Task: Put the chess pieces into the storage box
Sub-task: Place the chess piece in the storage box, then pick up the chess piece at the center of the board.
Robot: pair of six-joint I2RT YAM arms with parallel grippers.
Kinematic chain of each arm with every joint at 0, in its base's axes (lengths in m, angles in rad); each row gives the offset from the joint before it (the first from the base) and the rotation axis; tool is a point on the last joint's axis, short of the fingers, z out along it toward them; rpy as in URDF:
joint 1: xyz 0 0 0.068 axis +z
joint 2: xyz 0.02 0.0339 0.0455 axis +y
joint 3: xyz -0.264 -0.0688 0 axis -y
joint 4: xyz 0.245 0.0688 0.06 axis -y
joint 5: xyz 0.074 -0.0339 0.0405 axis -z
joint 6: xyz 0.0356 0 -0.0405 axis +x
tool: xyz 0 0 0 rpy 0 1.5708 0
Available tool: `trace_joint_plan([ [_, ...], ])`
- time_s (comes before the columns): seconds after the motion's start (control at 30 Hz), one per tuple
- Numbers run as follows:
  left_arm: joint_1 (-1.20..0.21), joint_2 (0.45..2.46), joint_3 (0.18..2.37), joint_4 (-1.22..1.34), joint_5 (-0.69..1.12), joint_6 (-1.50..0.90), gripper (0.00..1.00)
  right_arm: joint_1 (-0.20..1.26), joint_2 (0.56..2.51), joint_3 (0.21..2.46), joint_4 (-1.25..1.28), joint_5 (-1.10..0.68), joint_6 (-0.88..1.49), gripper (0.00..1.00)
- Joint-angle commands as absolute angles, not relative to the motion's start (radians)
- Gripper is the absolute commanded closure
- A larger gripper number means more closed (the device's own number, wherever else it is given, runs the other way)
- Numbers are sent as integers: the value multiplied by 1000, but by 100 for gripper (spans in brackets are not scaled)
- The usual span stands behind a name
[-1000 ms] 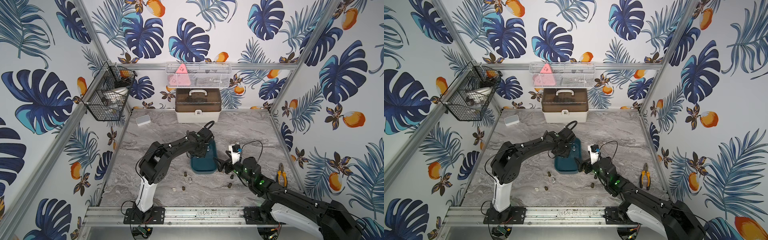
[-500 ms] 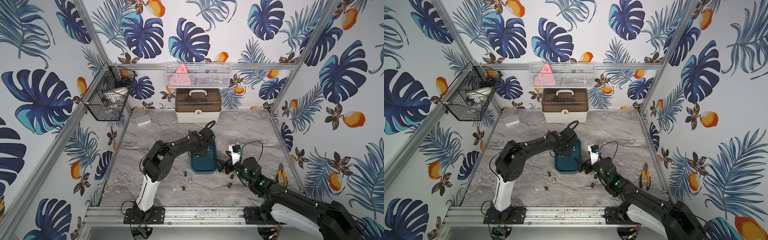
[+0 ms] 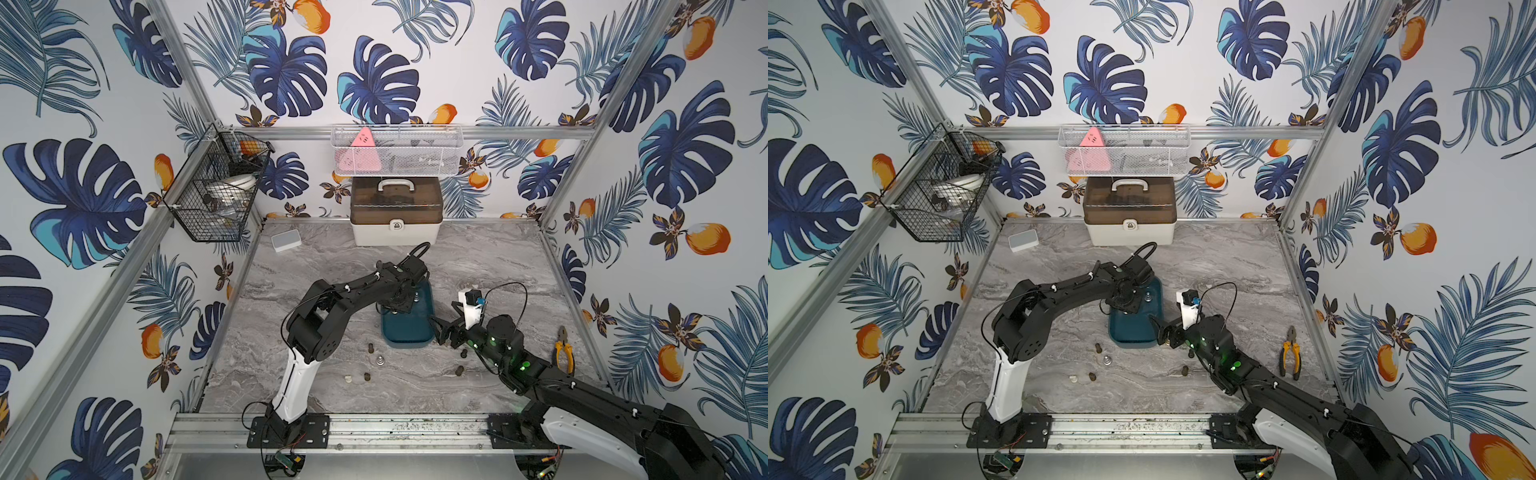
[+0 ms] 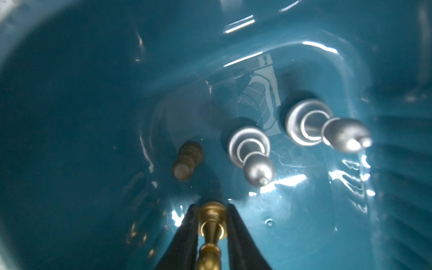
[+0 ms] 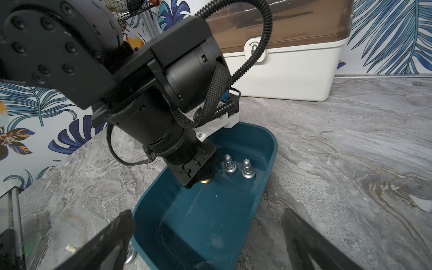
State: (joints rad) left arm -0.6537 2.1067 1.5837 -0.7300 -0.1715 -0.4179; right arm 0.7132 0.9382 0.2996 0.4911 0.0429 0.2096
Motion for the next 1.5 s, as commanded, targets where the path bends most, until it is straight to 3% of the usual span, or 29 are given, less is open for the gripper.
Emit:
trace_joint_plan([
  [0.0,-652,2087,1581,-739,-185,-410,70,714,938,303,502,45,215,0],
  [0.3,-652,2012,1584,-751,-172,-411,64,706,940,332,452,114,282,0],
  [0.47,-660,1843,1544,-731,-100,-389,63,586,950,621,-51,97,505,0],
  [0.6,-662,1592,1376,-589,26,-350,57,534,1016,770,-286,29,499,0],
  [0.83,-652,1336,1205,-630,40,-185,54,475,1239,990,-702,145,447,18],
  [1.0,-650,1267,1092,-623,103,-91,54,466,1354,1029,-778,161,444,31],
  [1.47,-649,1219,1026,-576,134,-35,54,444,1593,1102,-794,85,457,41],
])
